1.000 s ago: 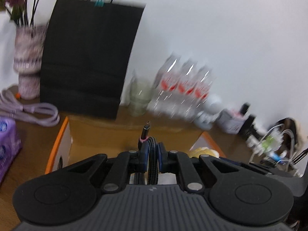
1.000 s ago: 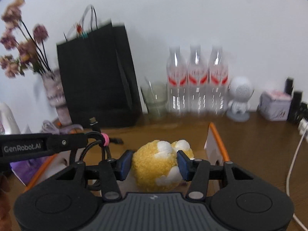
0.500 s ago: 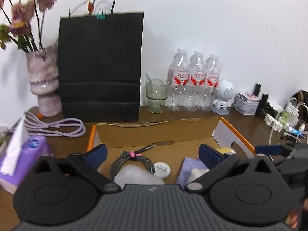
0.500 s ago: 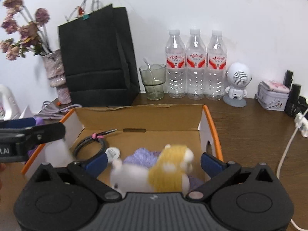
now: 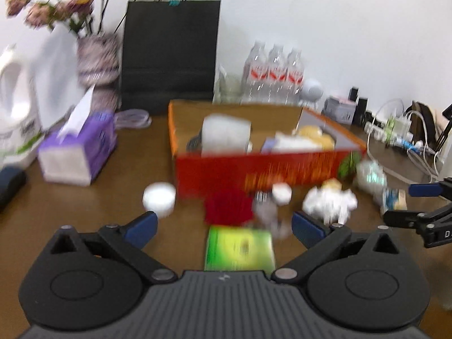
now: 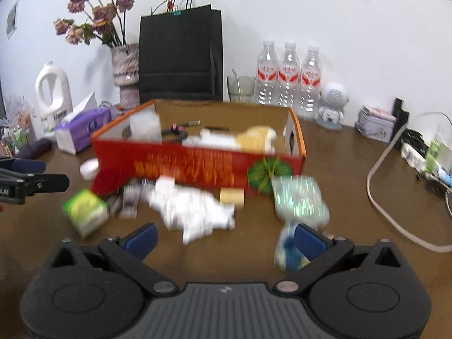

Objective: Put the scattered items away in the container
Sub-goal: 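Grasp the green tissue pack with left tool while right tool grasps the blue packet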

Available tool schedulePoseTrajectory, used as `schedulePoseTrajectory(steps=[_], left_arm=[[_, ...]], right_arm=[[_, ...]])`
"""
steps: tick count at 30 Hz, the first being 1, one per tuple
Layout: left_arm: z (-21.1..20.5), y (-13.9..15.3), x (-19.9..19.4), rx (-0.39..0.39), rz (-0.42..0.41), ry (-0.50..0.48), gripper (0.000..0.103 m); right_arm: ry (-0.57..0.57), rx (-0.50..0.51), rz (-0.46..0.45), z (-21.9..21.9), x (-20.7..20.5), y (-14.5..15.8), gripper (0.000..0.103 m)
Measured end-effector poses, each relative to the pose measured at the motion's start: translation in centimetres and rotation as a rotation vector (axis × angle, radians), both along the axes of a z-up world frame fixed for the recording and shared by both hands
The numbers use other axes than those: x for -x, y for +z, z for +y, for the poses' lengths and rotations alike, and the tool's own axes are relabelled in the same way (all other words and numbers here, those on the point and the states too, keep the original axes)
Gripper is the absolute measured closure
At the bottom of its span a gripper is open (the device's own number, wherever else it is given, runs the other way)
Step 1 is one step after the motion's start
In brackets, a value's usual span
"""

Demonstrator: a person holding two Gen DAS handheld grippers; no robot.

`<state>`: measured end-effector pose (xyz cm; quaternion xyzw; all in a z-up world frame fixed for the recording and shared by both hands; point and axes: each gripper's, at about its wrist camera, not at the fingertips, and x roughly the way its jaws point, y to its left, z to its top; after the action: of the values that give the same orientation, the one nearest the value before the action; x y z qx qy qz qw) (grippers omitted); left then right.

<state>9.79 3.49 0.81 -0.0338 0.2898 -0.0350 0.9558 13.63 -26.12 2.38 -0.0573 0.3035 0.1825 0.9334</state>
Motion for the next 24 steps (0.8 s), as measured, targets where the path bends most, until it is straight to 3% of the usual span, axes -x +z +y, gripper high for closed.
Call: schedulePoseTrajectory(steps=[6,10,18,24], left_arm=[[0.4,-2.1,2.7,0.058,-0.019,0.054,0.0],[0.1,-2.5,3.0,0.021,-0.035,0.084,0.0],[-0.8,-2.8,3.8,-0.036,-0.078,0.099,0.0],[-1.0,-3.1,3.1,-0.05,-0.031,0.104,0.0]], right_arm=[[-0.076,-0.097,-0.001,-1.0,3.0,-2.3,0.0],[-0.106,-0.042,-0.023,-0.7,3.6,-2.9,0.0],[-0.093,-0.039,-0.045,-0.1,3.9,-3.1,0.0],[-0.096,-0.025,-0.048,0.1,3.9,-3.1,0.0]])
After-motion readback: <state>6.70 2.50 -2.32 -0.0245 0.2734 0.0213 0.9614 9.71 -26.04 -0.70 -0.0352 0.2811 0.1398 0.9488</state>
